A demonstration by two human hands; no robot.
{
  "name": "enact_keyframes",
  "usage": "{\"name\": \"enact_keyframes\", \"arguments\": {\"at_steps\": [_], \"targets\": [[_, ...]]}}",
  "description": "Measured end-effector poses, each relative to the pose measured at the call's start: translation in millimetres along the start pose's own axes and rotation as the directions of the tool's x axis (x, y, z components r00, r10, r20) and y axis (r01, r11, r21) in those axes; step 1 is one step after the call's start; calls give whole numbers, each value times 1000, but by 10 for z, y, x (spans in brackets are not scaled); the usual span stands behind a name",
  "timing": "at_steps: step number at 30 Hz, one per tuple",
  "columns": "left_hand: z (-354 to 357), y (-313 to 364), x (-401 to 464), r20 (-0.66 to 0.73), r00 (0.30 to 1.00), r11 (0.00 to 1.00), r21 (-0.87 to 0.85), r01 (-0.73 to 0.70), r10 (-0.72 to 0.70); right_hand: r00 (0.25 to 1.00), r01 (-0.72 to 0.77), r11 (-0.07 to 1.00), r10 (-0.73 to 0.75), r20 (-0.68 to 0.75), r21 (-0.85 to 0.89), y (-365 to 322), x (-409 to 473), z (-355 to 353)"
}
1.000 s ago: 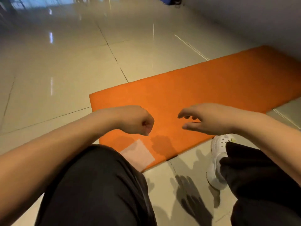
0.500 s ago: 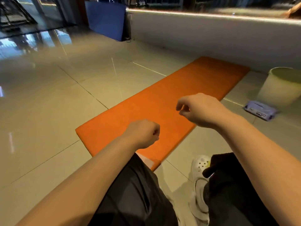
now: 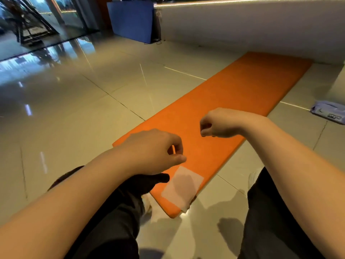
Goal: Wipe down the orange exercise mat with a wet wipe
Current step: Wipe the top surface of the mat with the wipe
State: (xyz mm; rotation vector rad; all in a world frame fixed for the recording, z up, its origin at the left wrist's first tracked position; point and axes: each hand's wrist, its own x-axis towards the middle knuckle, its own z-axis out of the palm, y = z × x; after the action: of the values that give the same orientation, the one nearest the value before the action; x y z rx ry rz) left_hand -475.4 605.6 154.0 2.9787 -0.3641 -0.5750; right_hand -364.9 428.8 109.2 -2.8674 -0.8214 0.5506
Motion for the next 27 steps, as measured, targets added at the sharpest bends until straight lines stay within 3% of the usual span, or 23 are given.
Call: {"name": "enact_keyframes", "arguments": {"at_steps": [3,8,10,13,17,23,27], "targets": [[357,-388,222,23,998,996,62,63,-65,994,-6,999,11,112,-48,-230,179,146],[939,-955,506,268,955,959,277,52,-130,910,-26,983,99,403,-184,-321,528,473],[951,-1022,558,233,967,968,245,47,-106,877,-22,969,137,461,-247,-343,708,580],[781,-1094,665,75,996,996,82,46,-52,870,-21,961,153,468,-276,-372,974,641],[666,-1199,810,-45,999,949,312,34,-21,877,-24,958,158,455,-285,-448,1223,770],[662,-1188,813,128,986,929,342,-142,104,880,-78,965,184,437,-250,-615,1195,927],[620,-1312,820,207,969,883,417,-215,138,894,-202,967,246,374,-154,-707,977,981]]}}
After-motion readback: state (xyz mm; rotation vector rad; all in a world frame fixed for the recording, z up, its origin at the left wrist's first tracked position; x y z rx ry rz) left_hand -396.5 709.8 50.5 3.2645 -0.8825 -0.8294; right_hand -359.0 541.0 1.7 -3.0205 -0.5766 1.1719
